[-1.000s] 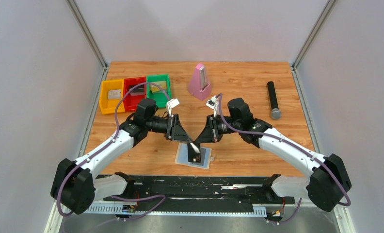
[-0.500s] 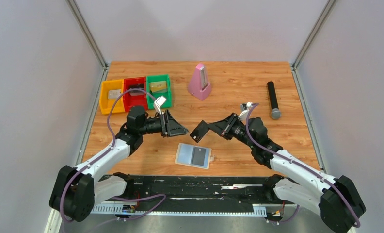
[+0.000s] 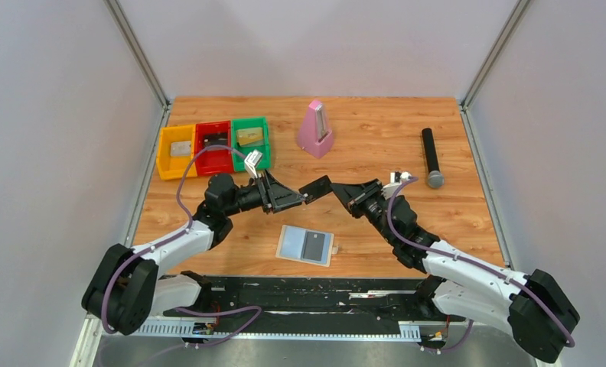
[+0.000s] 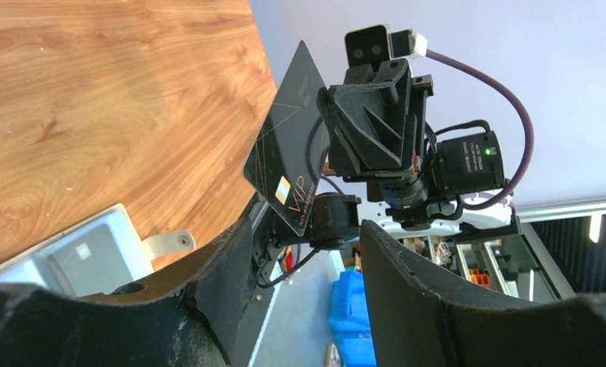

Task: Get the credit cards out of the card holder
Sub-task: Place the credit card in the storage box.

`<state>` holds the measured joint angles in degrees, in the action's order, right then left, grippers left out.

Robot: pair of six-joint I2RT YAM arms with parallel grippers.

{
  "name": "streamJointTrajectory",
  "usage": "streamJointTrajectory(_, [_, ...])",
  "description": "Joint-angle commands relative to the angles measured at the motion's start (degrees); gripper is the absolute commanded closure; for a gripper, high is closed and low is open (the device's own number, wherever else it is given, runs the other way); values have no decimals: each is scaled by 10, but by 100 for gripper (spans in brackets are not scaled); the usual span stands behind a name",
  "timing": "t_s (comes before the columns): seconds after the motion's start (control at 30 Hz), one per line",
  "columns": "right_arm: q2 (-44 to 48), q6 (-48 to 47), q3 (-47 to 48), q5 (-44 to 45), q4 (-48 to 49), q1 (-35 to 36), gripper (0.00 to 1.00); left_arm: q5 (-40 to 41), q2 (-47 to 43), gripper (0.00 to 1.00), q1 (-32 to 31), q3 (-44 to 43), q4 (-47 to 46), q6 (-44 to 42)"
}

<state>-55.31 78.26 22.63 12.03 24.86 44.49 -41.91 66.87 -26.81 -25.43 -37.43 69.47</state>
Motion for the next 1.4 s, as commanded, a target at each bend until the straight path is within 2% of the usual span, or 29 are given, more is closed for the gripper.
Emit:
streamJointTrajectory(0.0, [-12,42,6,68,46,21,100,21,23,39,-12,-3,-91,37])
streamJointTrajectory(0.3, [-17,65,-11,127,53,58,100,50,20,47,-18,22,-120,63])
streamJointTrajectory(0.53, [-21,83,-7,148,37,69,100,44,16,63,-18,23,-140,82])
streamJointTrajectory(0.77, [-28,95,-5,164,27,75,100,47,11,69,-18,27,-143,94])
streamJointTrajectory(0.83, [-30,97,-1,164,21,76,100,46,12,73,-19,27,-143,94])
streamJointTrajectory(0.93, [-32,97,1,166,18,80,100,48,13,93,-19,27,-137,94])
streamJointTrajectory(1.0, [-32,95,1,166,14,81,100,50,14,100,-17,25,-123,87])
streamJointTrajectory(1.03, [-30,92,-1,166,15,81,100,50,13,100,-16,22,-116,83])
streamJointTrajectory(1.1, [-23,69,-8,162,24,81,96,45,11,100,-7,13,-87,66])
streamJointTrajectory(1.2, [-1,-3,-9,141,31,81,82,25,6,100,20,-11,-15,19])
streamJointTrajectory(1.37, [31,-100,19,88,-43,80,58,-37,3,100,75,-74,98,-73])
